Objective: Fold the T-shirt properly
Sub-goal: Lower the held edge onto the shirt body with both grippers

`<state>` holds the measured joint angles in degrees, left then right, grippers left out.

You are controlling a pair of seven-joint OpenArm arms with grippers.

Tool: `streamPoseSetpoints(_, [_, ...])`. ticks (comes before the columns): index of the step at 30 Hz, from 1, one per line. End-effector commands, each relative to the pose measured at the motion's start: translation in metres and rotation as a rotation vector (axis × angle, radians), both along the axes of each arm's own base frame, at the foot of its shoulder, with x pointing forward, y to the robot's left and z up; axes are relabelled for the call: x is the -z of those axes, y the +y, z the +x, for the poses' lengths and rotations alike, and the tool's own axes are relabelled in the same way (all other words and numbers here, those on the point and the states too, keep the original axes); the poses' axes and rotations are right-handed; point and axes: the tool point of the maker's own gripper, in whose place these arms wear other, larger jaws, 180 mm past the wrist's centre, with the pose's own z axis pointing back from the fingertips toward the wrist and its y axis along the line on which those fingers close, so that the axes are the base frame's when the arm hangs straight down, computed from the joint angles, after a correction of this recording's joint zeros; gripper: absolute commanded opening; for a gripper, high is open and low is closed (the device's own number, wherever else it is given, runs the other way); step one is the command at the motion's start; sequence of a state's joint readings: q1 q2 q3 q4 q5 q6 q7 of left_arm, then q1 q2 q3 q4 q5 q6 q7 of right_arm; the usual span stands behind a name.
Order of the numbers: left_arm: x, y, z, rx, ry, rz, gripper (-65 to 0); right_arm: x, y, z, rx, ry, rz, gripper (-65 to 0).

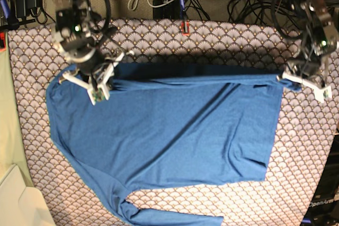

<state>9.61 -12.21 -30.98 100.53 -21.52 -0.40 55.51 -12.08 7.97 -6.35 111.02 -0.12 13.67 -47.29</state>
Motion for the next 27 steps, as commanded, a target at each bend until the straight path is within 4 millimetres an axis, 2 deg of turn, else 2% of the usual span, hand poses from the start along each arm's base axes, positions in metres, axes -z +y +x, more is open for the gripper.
streamPoseSetpoints(1, [-0.011,0.006,0.009,-0.006,-0.034,0.018,-64.5,-0.012,-0.004,0.011,-0.005,-0.046,-0.017,-65.0])
streamPoseSetpoints(8, [-0.007,0.008,0.032,-0.020,-0.050,-0.018,-64.5,-0.005,0.005,0.033,-0.068,-0.029,-0.056,-65.0])
streamPoseSetpoints(18, [-0.014,0.011,0.064,-0.038,-0.087,-0.059,-64.5,0.010,-0.004,0.058,-0.049,0.007,-0.077,-65.0])
streamPoseSetpoints(23, [-0.007,0.011,0.074,-0.048,-0.073,-0.089,-64.5,0.013,-0.009,0.075,-0.037,0.014,-0.086,-65.0])
streamPoseSetpoints(27, [0.000,0.002,0.082,-0.008,-0.045,-0.087,-64.5,0.009,-0.011,0.084,-0.033,0.001,-0.088,-65.0])
